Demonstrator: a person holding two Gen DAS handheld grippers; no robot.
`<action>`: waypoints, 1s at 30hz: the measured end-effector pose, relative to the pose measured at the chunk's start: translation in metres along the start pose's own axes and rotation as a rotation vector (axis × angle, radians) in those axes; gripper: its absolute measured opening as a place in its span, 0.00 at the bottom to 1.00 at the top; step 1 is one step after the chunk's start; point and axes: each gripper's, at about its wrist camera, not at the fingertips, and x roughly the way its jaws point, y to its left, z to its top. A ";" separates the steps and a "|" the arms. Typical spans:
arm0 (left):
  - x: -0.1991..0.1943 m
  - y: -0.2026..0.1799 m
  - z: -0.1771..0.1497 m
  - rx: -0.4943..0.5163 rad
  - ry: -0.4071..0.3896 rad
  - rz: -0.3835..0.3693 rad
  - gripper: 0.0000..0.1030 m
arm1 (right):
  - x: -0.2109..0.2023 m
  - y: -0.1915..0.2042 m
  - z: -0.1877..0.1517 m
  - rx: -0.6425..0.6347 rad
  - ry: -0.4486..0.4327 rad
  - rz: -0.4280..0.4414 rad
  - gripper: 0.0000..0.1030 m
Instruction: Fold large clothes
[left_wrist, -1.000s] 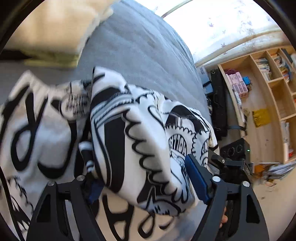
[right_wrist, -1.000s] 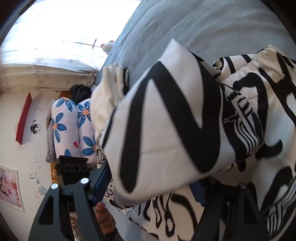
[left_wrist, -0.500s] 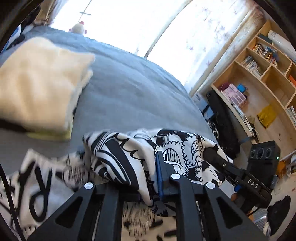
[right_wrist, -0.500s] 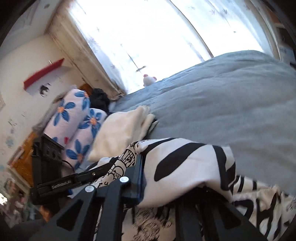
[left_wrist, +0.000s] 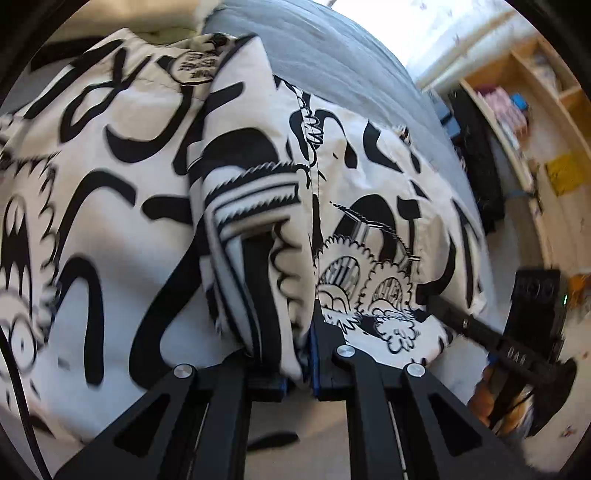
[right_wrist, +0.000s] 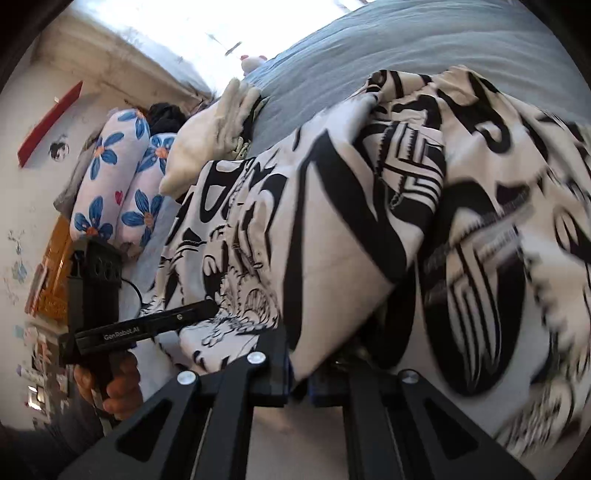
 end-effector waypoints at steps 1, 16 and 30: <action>-0.004 0.002 -0.001 -0.006 -0.015 0.005 0.07 | -0.003 0.003 -0.004 -0.014 -0.010 -0.009 0.04; -0.042 -0.007 -0.007 0.075 -0.143 0.260 0.54 | -0.047 0.013 0.018 -0.044 -0.185 -0.277 0.52; -0.010 0.037 -0.008 -0.066 -0.167 0.206 0.15 | -0.005 -0.038 -0.003 0.114 -0.113 -0.274 0.02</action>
